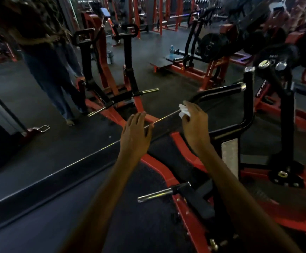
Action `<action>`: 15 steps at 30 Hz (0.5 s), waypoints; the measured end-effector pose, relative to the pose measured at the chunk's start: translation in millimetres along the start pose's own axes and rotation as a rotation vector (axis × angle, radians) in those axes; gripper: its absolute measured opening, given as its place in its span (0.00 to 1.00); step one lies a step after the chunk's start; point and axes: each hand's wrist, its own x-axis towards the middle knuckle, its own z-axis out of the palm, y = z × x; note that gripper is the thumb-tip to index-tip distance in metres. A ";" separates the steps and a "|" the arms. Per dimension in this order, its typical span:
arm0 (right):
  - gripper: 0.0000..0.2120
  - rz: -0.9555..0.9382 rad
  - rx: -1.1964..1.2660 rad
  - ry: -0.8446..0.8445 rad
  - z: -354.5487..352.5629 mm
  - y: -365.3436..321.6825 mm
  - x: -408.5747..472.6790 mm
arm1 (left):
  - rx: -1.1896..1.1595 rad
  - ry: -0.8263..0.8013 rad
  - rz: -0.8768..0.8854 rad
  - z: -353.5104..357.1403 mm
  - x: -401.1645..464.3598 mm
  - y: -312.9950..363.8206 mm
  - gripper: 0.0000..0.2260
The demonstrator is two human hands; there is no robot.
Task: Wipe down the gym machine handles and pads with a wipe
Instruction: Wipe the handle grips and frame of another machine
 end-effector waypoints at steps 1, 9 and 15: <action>0.19 -0.003 -0.019 -0.007 8.1 -5.1 -7.7 | 0.004 -0.020 -0.008 -6.1 -7.1 -9.9 0.23; 0.10 0.096 -0.116 -0.157 71.2 -5.7 -65.0 | -0.005 -0.165 -0.057 4.0 -47.8 -81.6 0.24; 0.09 0.249 -0.184 -0.263 132.0 23.3 -77.7 | 0.047 -0.315 -0.014 48.6 -29.3 -126.3 0.24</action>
